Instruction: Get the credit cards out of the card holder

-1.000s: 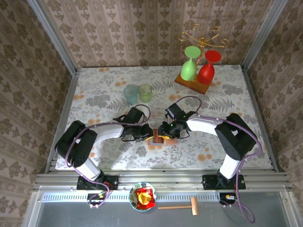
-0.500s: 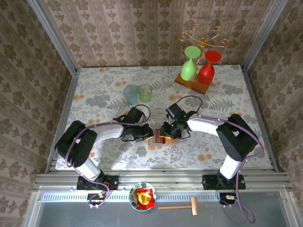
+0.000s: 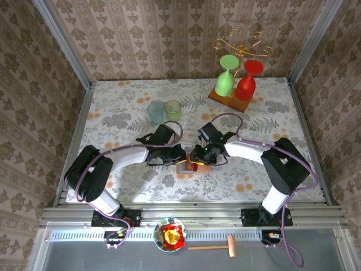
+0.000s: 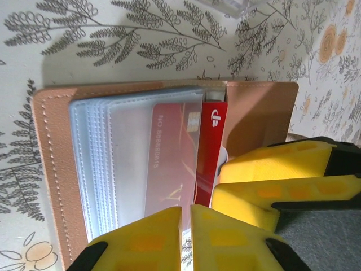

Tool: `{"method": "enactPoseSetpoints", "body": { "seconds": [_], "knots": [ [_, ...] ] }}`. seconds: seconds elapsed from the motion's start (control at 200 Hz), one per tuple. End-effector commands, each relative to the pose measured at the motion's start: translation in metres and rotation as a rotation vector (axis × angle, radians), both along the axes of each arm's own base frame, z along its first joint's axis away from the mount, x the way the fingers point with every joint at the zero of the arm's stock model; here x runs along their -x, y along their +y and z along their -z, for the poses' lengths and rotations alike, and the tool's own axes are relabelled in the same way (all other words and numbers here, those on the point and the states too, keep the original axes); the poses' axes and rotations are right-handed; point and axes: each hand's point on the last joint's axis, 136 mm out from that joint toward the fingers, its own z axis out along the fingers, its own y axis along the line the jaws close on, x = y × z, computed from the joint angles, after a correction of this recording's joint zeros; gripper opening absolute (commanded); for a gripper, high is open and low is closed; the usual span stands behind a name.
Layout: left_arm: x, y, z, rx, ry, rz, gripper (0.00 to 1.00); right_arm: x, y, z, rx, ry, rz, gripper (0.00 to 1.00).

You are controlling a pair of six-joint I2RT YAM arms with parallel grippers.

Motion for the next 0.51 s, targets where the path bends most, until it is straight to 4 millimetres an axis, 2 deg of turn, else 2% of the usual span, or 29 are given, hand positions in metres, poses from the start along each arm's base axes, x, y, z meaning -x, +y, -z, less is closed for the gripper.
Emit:
{"method": "enactPoseSetpoints", "body": {
  "seconds": [0.0, 0.135, 0.5],
  "knots": [
    [0.005, 0.002, 0.012, -0.033, 0.018, 0.025, 0.12, -0.004, 0.009, -0.012, -0.063, -0.011, -0.003, 0.32],
    [0.006, 0.011, 0.023, -0.059, 0.039, 0.014, 0.12, -0.002, 0.012, -0.006, -0.072, 0.013, -0.008, 0.33],
    [0.010, 0.021, 0.040, -0.099, 0.072, 0.010, 0.11, -0.002, 0.005, 0.009, -0.007, 0.037, -0.004, 0.33]
  ]
}}
